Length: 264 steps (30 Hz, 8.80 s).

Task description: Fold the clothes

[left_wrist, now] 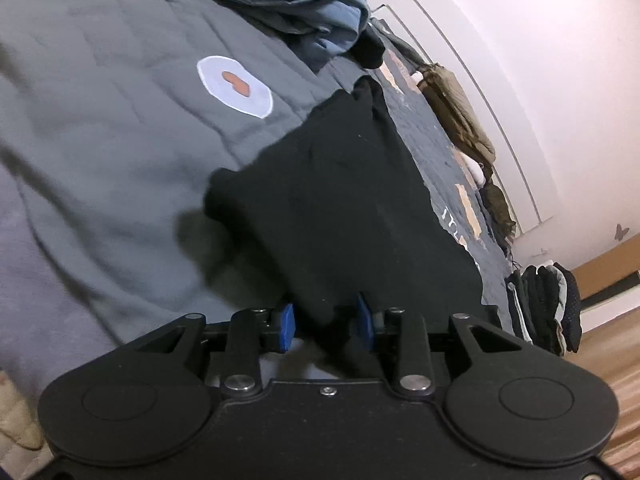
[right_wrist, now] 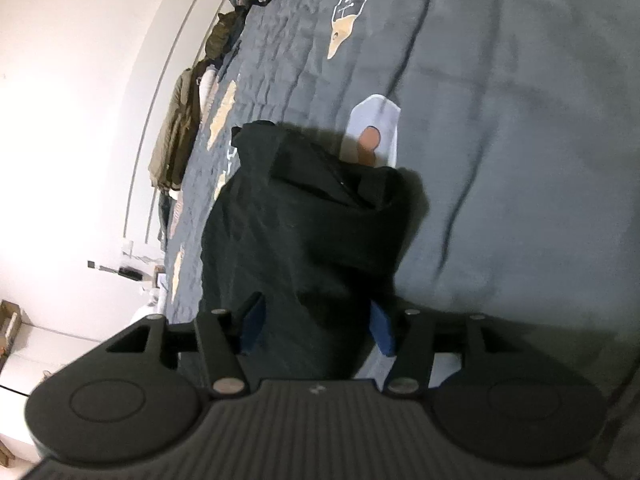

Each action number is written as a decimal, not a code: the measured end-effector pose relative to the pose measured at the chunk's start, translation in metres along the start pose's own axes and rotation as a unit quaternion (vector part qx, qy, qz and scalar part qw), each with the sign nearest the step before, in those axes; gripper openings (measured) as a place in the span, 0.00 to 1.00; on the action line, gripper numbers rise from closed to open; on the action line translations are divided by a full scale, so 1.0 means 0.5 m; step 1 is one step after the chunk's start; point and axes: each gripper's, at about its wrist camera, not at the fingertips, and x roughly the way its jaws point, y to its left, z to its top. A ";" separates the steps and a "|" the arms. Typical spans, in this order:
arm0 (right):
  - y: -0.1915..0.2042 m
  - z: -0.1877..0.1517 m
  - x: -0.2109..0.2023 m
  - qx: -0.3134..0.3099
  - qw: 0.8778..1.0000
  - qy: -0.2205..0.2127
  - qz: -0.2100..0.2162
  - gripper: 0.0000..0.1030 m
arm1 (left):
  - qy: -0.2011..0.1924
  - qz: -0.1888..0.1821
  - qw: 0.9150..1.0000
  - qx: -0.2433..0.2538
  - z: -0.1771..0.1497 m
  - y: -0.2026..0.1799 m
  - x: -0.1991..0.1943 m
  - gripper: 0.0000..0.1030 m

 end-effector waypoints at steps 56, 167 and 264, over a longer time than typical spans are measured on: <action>-0.035 0.038 -0.060 -0.002 0.997 -0.064 -0.042 0.59 | -0.031 0.020 0.999 -0.006 0.013 0.002 0.000 0.34; 0.284 0.128 0.136 -0.466 0.882 0.024 -0.062 0.47 | -0.098 0.135 0.932 0.322 0.245 -0.169 0.186 0.20; 0.249 -0.118 -0.030 -0.505 0.858 0.089 -0.016 0.51 | -0.054 0.090 0.917 0.384 -0.010 -0.201 -0.010 0.85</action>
